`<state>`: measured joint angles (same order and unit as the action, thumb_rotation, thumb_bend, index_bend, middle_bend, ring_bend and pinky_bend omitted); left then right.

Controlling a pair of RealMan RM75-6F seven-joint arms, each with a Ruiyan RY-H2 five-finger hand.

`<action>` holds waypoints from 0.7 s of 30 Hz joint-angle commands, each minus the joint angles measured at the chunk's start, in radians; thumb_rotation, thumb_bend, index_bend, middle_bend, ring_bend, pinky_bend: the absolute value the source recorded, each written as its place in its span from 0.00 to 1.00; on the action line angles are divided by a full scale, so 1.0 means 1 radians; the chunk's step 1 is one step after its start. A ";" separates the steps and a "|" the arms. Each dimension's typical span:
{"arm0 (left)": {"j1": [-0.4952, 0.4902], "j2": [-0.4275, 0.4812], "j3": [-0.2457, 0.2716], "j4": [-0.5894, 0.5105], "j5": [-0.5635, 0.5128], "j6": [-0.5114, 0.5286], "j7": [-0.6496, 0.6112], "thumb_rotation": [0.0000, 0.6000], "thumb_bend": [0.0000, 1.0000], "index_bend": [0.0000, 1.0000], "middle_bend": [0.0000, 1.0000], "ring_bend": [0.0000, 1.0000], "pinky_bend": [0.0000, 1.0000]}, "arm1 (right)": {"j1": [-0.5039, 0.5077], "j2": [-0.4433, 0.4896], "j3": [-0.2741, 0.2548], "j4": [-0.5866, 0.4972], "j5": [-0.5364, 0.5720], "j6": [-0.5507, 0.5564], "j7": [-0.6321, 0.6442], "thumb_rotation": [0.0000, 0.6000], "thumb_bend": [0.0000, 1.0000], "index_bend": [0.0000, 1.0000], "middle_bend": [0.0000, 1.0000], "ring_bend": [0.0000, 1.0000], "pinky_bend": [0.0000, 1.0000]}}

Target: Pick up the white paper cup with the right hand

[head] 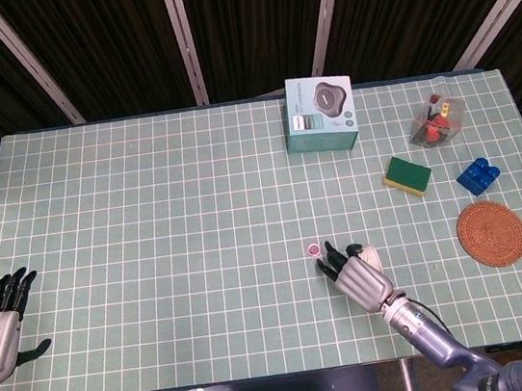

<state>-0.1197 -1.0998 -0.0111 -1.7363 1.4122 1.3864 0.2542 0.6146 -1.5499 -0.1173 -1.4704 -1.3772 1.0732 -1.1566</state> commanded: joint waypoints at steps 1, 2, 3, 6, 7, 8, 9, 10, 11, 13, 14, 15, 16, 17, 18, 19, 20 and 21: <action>0.000 0.000 0.000 0.000 0.000 0.000 0.000 1.00 0.00 0.00 0.00 0.00 0.00 | 0.001 -0.006 -0.003 0.020 -0.026 0.005 0.002 1.00 0.17 0.09 0.22 0.06 0.45; 0.000 0.001 0.000 -0.001 0.001 0.001 -0.001 1.00 0.00 0.00 0.00 0.00 0.00 | 0.002 -0.008 -0.004 0.029 -0.040 0.008 0.002 1.00 0.18 0.12 0.25 0.09 0.47; 0.000 0.001 0.000 0.000 0.001 0.002 -0.002 1.00 0.00 0.00 0.00 0.00 0.00 | 0.002 -0.010 -0.007 0.042 -0.059 0.014 0.004 1.00 0.18 0.14 0.27 0.12 0.49; 0.000 0.002 0.000 -0.001 0.001 0.002 -0.003 1.00 0.00 0.00 0.00 0.00 0.00 | 0.001 -0.013 -0.009 0.061 -0.083 0.021 0.005 1.00 0.21 0.19 0.35 0.20 0.54; 0.000 0.002 0.000 -0.001 0.001 0.001 -0.003 1.00 0.00 0.00 0.00 0.00 0.00 | -0.001 -0.014 -0.009 0.067 -0.091 0.024 0.008 1.00 0.22 0.20 0.36 0.21 0.55; 0.000 0.002 0.001 -0.001 0.002 0.001 -0.003 1.00 0.00 0.00 0.00 0.00 0.00 | -0.002 -0.015 -0.008 0.075 -0.102 0.028 0.013 1.00 0.22 0.21 0.37 0.23 0.56; 0.000 0.002 0.001 -0.001 0.002 0.001 -0.003 1.00 0.00 0.00 0.00 0.00 0.00 | -0.002 -0.016 -0.008 0.081 -0.113 0.032 0.019 1.00 0.22 0.21 0.38 0.23 0.56; 0.000 0.002 0.001 -0.001 0.003 0.001 -0.004 1.00 0.00 0.00 0.00 0.00 0.00 | -0.003 -0.016 -0.008 0.086 -0.123 0.036 0.026 1.00 0.22 0.22 0.38 0.24 0.57; 0.000 0.002 0.001 -0.001 0.002 0.001 -0.003 1.00 0.00 0.00 0.00 0.00 0.00 | -0.004 -0.016 -0.006 0.090 -0.133 0.041 0.036 1.00 0.22 0.22 0.39 0.25 0.57; 0.000 0.003 0.001 -0.001 0.002 0.001 -0.005 1.00 0.00 0.00 0.00 0.00 0.00 | -0.005 -0.014 0.000 0.093 -0.151 0.053 0.067 1.00 0.22 0.22 0.39 0.25 0.57; 0.000 0.003 0.001 -0.001 0.002 0.001 -0.005 1.00 0.00 0.00 0.00 0.00 0.00 | -0.005 -0.013 0.005 0.093 -0.158 0.059 0.087 1.00 0.22 0.22 0.39 0.25 0.57; 0.000 0.003 0.001 -0.001 0.002 0.001 -0.005 1.00 0.00 0.00 0.00 0.00 0.00 | -0.004 -0.011 0.012 0.091 -0.162 0.065 0.105 1.00 0.22 0.22 0.39 0.25 0.57; 0.000 0.003 0.001 -0.001 0.002 0.001 -0.005 1.00 0.00 0.00 0.00 0.00 0.00 | -0.004 -0.010 0.021 0.089 -0.165 0.074 0.129 1.00 0.22 0.22 0.39 0.25 0.57; 0.000 0.003 0.001 -0.002 0.002 0.002 -0.005 1.00 0.00 0.00 0.00 0.00 0.00 | -0.003 -0.007 0.038 0.086 -0.167 0.086 0.172 1.00 0.22 0.22 0.39 0.25 0.58; 0.000 0.003 0.001 -0.001 0.002 0.001 -0.006 1.00 0.00 0.00 0.00 0.00 0.00 | -0.002 -0.004 0.051 0.085 -0.168 0.094 0.211 1.00 0.22 0.22 0.39 0.25 0.58; 0.000 0.004 0.001 -0.002 0.002 0.001 -0.006 1.00 0.00 0.00 0.00 0.00 0.00 | -0.001 -0.002 0.069 0.082 -0.164 0.102 0.259 1.00 0.22 0.23 0.39 0.26 0.58; 0.000 0.004 0.001 -0.002 0.001 0.000 -0.008 1.00 0.00 0.00 0.00 0.00 0.00 | 0.000 0.001 0.090 0.074 -0.154 0.109 0.318 1.00 0.22 0.23 0.40 0.26 0.58; 0.000 0.005 0.001 -0.002 0.000 -0.001 -0.009 1.00 0.00 0.00 0.00 0.00 0.00 | 0.001 0.004 0.108 0.067 -0.144 0.110 0.374 1.00 0.22 0.23 0.40 0.26 0.58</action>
<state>-0.1197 -1.0954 -0.0101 -1.7385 1.4128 1.3860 0.2458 0.6125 -1.5562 -0.0688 -1.3870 -1.5337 1.1570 -0.9279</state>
